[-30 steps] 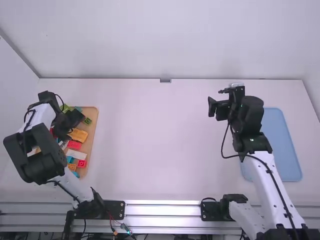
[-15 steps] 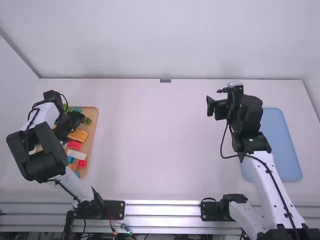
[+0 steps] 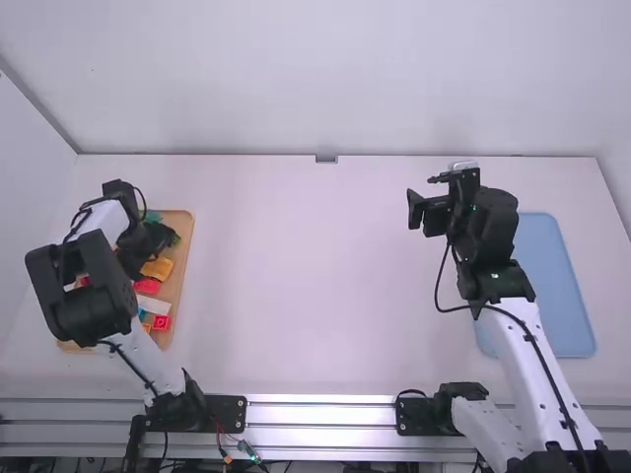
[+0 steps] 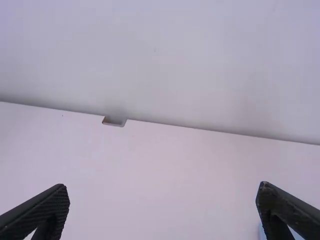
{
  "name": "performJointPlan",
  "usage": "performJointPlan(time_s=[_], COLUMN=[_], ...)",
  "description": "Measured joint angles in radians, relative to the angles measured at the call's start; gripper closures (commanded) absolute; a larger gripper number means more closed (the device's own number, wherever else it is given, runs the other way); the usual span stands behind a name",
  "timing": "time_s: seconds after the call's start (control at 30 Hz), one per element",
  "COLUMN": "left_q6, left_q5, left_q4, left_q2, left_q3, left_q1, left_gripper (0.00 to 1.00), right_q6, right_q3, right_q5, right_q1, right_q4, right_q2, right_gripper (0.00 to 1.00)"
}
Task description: Assemble lego blocks to make yellow taxi
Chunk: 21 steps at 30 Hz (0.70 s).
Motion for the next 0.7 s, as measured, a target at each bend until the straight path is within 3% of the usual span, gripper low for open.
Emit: performJointPlan(time_s=[0.7], left_q6=[-0.022], left_q5=[-0.001], left_q4=[0.082], left_q2=[0.008], left_q3=[-0.084], left_q1=[0.000], left_gripper=[0.06], right_q6=[-0.003], right_q3=[0.000], right_q5=[0.000], right_q1=[0.000], right_q4=[0.000], right_q2=[0.000], right_gripper=[0.01])
